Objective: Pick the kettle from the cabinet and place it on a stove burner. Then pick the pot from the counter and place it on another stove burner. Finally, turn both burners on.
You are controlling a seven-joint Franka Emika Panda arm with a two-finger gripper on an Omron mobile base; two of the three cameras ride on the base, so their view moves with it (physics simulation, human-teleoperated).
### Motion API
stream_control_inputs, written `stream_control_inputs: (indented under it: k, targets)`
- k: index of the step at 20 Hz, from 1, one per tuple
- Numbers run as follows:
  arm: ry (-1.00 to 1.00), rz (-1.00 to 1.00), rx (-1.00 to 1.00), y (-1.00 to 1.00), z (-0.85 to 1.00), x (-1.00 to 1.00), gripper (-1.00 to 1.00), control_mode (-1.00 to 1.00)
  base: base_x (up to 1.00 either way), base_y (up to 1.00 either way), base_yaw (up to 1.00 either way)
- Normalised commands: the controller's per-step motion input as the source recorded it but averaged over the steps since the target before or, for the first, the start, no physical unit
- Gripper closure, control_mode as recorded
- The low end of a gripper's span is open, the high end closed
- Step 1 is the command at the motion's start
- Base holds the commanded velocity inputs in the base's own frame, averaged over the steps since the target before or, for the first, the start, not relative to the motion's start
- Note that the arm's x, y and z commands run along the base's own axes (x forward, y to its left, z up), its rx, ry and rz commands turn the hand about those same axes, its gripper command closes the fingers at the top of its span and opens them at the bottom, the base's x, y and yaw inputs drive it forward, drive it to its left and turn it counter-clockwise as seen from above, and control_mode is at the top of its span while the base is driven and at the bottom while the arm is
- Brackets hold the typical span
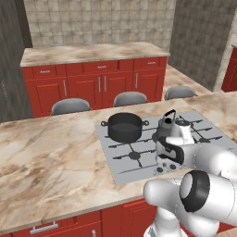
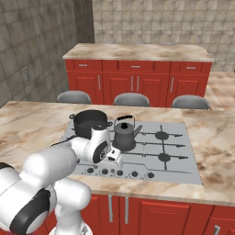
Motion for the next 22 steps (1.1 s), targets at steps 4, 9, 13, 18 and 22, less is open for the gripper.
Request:
stream_control_inputs:
  k: [4, 9, 13, 18, 22]
  targets:
    - [0.0, 0.03, -0.01, 0.0, -0.24, 0.0, -1.0, -1.0, 0.0, 0.0, 0.0]
    - [0.0, 0.01, 0.0, 0.0, -0.08, -0.06, -1.0, -1.0, 0.0, 0.0, 0.0]
    - [0.0, 0.0, 0.0, 0.0, -0.07, -0.02, -1.0, -1.0, 0.0, 0.0, 0.0]
    - [0.0, 0.0, 0.0, 0.0, -0.05, -0.02, -1.0, -1.0, 0.0, 0.0, 0.0]
    - [0.0, 0.0, 0.0, 0.0, -0.06, 0.0, -1.0, -1.0, 0.0, 0.0, 0.0]
